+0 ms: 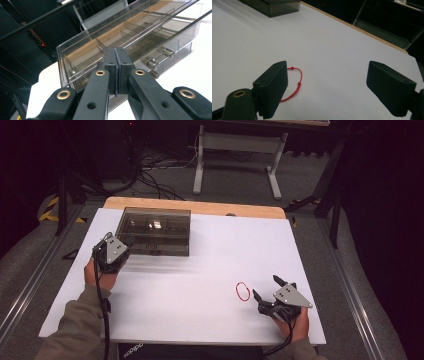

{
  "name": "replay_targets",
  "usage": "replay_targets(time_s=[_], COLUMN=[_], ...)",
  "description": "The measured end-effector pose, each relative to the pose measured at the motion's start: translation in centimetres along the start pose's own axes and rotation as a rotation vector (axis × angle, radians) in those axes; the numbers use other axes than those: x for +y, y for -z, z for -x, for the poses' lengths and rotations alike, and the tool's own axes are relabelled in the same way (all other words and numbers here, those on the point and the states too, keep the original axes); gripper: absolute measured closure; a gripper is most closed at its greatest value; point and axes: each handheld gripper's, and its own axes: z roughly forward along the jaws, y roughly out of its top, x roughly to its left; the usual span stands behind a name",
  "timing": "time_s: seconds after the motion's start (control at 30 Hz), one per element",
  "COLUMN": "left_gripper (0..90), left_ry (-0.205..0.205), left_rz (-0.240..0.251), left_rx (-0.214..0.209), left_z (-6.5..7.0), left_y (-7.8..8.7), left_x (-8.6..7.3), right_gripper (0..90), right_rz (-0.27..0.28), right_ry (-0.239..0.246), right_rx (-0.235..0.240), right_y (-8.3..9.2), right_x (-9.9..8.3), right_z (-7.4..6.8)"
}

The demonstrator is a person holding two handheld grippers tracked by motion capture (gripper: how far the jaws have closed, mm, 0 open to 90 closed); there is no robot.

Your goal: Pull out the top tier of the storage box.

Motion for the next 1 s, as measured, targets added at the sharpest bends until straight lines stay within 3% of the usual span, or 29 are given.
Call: replay_targets(time_s=[0.13,0.27,0.5,0.7,1.0], left_gripper=[88.6,89.6,89.6,89.6,89.6], left_ry=[0.001,-0.024,-0.036,-0.070,-0.078], left_rz=[-0.046,-0.090,-0.140,-0.221,-0.263], left_rx=[-0.024,-0.045,-0.092,-0.119,-0.178], left_z=[-0.5,-1.0,-1.4,-1.9,-2.1], left_y=[-0.8,-1.3,-1.7,-2.6,-3.1], left_x=[0.3,0.7,1.4,2.2,2.7], right_gripper=[18.4,18.3,18.4,18.4,18.4], right_rz=[-0.006,-0.007,-0.010,-0.012,-0.019], right_ry=[-0.001,-0.002,-0.001,0.002,0.021], right_rx=[-0.004,-0.011,-0.008,-0.009,-0.005], right_y=[-0.1,0.0,0.0,-0.1,-0.2], right_x=[-0.1,-0.1,-0.1,0.0,0.0], right_z=[0.0,0.0,0.0,-0.1,-0.3])
